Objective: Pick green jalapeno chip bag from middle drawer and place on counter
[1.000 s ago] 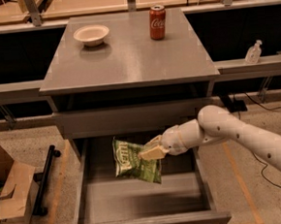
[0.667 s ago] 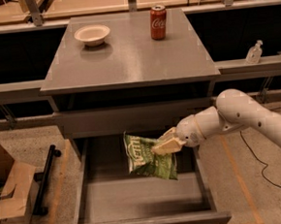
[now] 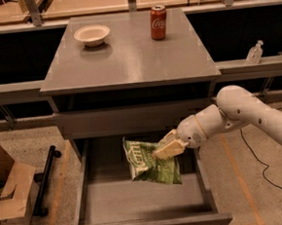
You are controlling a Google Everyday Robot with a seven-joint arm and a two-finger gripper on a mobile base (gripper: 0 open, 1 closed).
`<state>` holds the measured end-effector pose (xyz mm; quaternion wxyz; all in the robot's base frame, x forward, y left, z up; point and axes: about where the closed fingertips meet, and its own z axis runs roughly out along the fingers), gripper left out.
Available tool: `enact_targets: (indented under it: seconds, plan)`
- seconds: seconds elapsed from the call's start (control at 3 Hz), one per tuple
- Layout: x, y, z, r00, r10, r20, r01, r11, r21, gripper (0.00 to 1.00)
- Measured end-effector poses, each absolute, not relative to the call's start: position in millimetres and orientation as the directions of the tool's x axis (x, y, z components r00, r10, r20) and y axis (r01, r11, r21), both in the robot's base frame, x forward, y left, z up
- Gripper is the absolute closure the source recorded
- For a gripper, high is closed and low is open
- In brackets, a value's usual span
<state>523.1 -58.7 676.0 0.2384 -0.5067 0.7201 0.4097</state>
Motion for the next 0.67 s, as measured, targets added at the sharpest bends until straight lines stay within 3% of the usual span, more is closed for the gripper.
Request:
enact_targets:
  seconds: [0.67]
  plan:
    - [532,-73,750,-0.337,-0.524,-0.782,-0.942,0.171,0.290,1.00]
